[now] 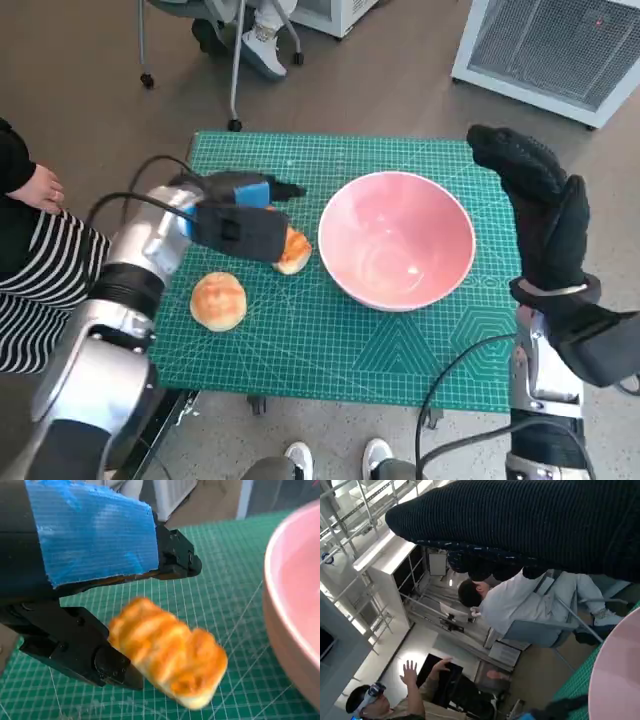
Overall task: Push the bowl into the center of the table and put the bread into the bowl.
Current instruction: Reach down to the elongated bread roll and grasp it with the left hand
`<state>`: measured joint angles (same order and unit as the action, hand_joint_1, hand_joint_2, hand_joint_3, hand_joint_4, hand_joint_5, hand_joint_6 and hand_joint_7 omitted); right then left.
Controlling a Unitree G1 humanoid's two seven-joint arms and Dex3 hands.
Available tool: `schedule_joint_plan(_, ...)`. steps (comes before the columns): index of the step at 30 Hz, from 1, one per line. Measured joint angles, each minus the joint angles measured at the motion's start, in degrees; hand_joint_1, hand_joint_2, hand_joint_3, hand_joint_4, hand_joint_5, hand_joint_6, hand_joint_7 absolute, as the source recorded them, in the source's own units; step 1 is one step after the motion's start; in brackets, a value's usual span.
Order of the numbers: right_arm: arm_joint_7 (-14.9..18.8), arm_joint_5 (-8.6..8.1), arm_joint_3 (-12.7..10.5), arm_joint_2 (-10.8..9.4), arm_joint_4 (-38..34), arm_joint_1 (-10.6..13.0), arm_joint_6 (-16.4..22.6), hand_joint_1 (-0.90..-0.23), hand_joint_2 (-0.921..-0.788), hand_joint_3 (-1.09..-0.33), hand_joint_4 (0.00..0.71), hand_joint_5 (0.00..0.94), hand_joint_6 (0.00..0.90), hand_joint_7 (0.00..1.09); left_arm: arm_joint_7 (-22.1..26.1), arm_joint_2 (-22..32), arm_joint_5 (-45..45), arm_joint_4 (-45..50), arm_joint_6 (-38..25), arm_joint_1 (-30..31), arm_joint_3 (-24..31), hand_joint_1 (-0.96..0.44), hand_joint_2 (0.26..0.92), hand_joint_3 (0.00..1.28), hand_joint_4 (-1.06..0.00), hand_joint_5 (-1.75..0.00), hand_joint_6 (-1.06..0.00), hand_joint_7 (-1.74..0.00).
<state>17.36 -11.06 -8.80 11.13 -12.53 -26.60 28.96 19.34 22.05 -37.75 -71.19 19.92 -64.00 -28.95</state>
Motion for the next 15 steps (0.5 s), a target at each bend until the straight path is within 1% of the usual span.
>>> schedule_joint_plan(9, -0.2, -0.01, 0.0, 0.0, 0.6, 0.6, 0.0, -0.787, -0.921, -0.746, 0.158, 0.0, 0.066, 0.44, -0.7, -2.5, -1.1, -3.0, -4.2, -0.1, -2.0, -0.06, 0.744, 0.03, -0.29, -0.03, -0.44, -0.07)
schedule_joint_plan(12, -0.3, -0.01, -0.1, 0.0, 0.7, 0.8, 0.0, -0.786, -0.921, -0.746, 0.157, 0.0, 0.065, 0.45, -0.7, -2.8, -1.2, -3.5, -5.2, -0.2, -2.1, -0.03, 0.759, 0.03, -0.34, -0.04, -0.48, -0.08)
schedule_joint_plan(15, -0.4, -0.03, -0.1, 0.0, 0.8, 0.9, 0.0, -0.784, -0.921, -0.747, 0.157, 0.0, 0.063, 0.45, -1.3, -3.0, -1.4, -4.0, -5.5, -0.2, -2.3, -0.02, 0.79, 0.04, -0.42, -0.05, -0.54, -0.1)
